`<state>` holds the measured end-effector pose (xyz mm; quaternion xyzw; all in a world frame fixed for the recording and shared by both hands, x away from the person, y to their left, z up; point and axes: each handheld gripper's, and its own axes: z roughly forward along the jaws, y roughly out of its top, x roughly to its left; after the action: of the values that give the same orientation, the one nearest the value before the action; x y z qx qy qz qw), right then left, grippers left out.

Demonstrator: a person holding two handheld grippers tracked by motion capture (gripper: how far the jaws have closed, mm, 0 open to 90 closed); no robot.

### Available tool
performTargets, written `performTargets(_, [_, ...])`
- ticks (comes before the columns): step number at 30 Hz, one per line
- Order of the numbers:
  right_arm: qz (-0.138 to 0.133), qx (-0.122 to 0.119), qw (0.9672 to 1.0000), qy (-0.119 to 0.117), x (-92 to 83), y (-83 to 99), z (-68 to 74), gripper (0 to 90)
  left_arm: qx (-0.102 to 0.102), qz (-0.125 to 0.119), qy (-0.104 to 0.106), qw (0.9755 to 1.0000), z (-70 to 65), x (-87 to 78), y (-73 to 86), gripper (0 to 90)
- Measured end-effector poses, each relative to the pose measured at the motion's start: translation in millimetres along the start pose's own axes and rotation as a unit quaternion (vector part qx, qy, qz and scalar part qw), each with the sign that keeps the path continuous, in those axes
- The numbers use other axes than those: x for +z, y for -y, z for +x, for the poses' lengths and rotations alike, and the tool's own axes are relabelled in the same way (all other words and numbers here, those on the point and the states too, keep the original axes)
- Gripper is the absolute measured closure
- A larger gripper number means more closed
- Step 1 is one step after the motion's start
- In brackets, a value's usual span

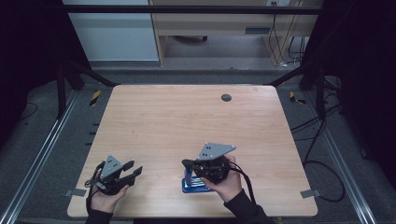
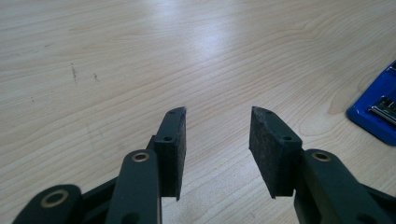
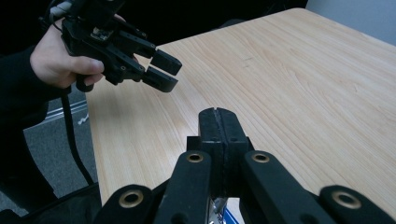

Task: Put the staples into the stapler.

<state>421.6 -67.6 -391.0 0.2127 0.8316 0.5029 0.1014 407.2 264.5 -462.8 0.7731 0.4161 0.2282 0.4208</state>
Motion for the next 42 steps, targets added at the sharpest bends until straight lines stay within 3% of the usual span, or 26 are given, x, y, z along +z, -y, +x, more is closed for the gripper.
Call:
performTargets(5, [0.002,0.005,1.0,0.001,-0.6,3.0,-3.2,90.0,-0.001,0.0,-0.001,1.0,0.1,0.3,0.2,56.5])
performTargets(11, [0.0,-0.002,1.0,-0.007,2.6,0.6,1.3,90.0,0.0,0.001,0.0,1.0,0.8,0.1,0.6,56.6])
performTargets(14, [0.013,-0.012,0.9998,-0.001,6.0,0.4,4.4,90.0,0.001,0.0,0.0,1.0,1.3,0.2,0.7,56.6])
performTargets(42, [0.03,0.03,0.9989,0.022,-13.5,40.1,-18.5,90.0,0.002,-0.001,0.001,1.0,2.2,0.2,0.8,56.9])
